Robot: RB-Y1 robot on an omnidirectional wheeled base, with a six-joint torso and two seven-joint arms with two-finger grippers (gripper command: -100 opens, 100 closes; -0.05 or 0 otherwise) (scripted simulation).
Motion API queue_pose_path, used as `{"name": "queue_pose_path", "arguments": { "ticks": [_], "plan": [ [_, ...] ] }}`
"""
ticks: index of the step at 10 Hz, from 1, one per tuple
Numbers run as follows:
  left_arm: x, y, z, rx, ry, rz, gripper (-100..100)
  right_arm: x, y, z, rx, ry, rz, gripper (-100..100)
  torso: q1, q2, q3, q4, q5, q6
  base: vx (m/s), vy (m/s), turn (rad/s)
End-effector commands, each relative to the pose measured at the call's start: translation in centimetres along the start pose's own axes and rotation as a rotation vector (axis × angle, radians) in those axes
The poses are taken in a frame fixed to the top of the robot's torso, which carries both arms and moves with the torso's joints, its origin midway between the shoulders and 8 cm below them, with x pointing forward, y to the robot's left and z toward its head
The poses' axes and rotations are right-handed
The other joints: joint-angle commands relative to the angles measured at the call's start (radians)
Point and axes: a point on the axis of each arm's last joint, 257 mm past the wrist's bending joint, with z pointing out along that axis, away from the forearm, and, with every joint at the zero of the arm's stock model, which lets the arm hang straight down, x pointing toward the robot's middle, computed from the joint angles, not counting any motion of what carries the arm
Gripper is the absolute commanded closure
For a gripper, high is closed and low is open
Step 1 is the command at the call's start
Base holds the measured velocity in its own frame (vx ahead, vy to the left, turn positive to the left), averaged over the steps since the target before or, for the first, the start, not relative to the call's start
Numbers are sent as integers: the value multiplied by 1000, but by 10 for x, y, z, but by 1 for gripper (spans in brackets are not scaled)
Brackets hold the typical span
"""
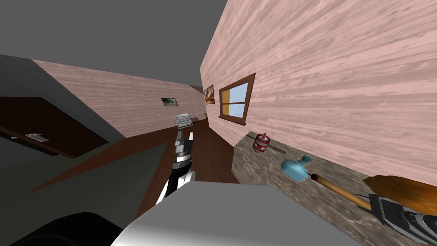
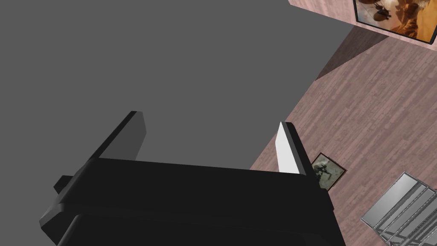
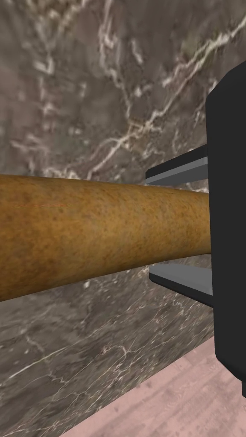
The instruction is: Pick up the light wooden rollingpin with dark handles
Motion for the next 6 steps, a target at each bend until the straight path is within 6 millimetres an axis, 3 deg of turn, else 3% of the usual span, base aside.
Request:
{"name": "queue_pose_path", "arguments": {
  "ticks": [1, 6],
  "plan": [
    [0, 0, 0, 0, 0, 0, 0, 2, 0, -4, 5, 6, 15, 100, 0, 0, 0, 0, 0, 0, -40, -6, 133],
    [0, 0, 0, 0, 0, 0, 0, 6, 4, -19, 10, 30, 54, 100, 1, 5, 3, 1, 2, 0, -70, -13, 90]
  ]
}}
